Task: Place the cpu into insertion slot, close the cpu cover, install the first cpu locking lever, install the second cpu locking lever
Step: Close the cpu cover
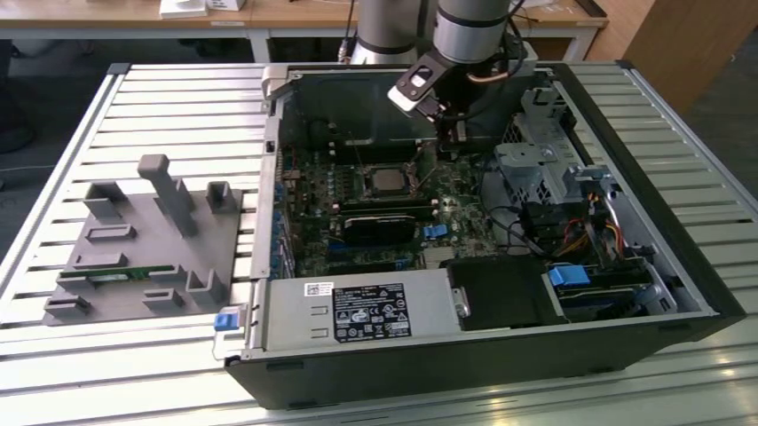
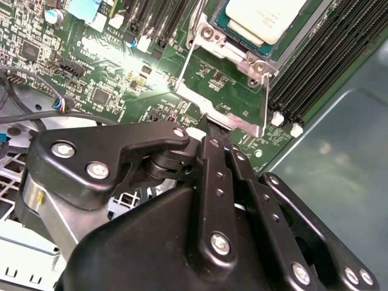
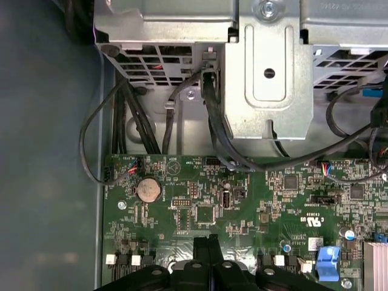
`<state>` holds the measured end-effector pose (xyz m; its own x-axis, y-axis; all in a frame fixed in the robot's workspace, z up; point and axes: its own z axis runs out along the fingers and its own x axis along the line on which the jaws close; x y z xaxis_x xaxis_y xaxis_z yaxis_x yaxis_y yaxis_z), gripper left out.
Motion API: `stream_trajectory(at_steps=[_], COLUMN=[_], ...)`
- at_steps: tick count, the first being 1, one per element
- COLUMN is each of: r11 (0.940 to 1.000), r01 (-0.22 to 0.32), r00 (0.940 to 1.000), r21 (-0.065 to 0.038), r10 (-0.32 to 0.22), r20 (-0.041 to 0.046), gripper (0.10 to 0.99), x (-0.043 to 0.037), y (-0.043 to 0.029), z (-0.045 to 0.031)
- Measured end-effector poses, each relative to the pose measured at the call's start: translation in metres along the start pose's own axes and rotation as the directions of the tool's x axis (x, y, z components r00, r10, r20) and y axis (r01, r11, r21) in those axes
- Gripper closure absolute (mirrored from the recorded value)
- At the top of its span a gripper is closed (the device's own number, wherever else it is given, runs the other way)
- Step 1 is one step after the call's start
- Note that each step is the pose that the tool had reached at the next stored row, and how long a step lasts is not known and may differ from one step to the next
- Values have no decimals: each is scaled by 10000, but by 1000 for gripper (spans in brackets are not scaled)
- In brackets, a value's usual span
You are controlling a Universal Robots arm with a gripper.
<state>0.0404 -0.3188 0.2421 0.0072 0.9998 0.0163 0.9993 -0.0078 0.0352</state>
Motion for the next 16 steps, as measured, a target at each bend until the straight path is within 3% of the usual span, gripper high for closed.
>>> stream_trajectory(at_steps=[16], r11=[10000], r01=[0], r00=[10000], r21=[0], r10=[0], r20=[0], gripper=[980], x=[-1], y=[-105], z=[-3])
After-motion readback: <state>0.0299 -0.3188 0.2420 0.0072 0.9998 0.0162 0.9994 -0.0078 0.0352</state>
